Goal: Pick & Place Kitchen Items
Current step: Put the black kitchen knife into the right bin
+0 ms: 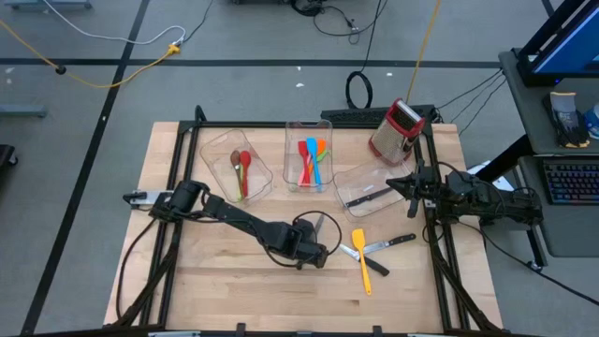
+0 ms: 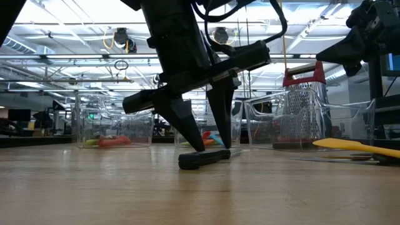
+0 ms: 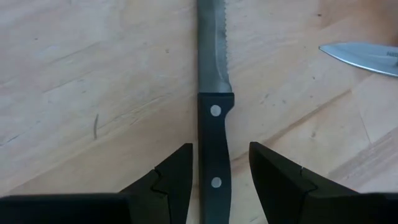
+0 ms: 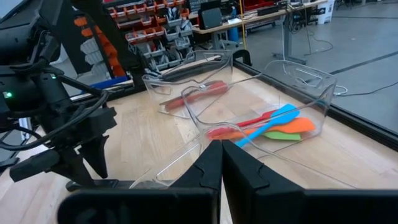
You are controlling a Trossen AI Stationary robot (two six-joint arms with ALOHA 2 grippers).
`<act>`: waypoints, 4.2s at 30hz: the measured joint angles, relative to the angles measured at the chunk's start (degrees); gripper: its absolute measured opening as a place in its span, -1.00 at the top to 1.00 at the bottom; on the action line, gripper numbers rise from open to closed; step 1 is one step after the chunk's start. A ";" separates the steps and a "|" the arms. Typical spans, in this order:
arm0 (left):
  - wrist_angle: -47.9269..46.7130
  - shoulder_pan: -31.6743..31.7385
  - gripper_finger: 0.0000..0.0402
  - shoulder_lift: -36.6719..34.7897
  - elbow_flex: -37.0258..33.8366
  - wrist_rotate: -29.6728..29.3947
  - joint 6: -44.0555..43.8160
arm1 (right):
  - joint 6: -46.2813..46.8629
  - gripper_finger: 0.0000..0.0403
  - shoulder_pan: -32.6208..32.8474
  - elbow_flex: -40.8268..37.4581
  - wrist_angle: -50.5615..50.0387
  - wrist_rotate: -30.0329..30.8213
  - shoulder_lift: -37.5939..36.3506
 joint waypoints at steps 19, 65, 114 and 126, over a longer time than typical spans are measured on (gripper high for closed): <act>-0.21 0.76 0.21 1.94 0.26 1.56 0.19 | 0.31 0.98 0.00 0.00 -0.01 -0.10 -0.01; -0.35 2.03 0.80 -0.66 -0.20 0.78 0.99 | 0.00 0.98 0.00 0.02 -0.05 -0.12 -0.02; 18.22 21.94 0.80 -14.80 6.75 4.64 43.00 | -9.62 0.98 0.00 0.04 4.71 0.10 -0.02; 25.01 26.93 0.80 -14.78 7.30 7.64 51.98 | -8.57 0.98 -0.02 0.04 4.49 7.65 -0.01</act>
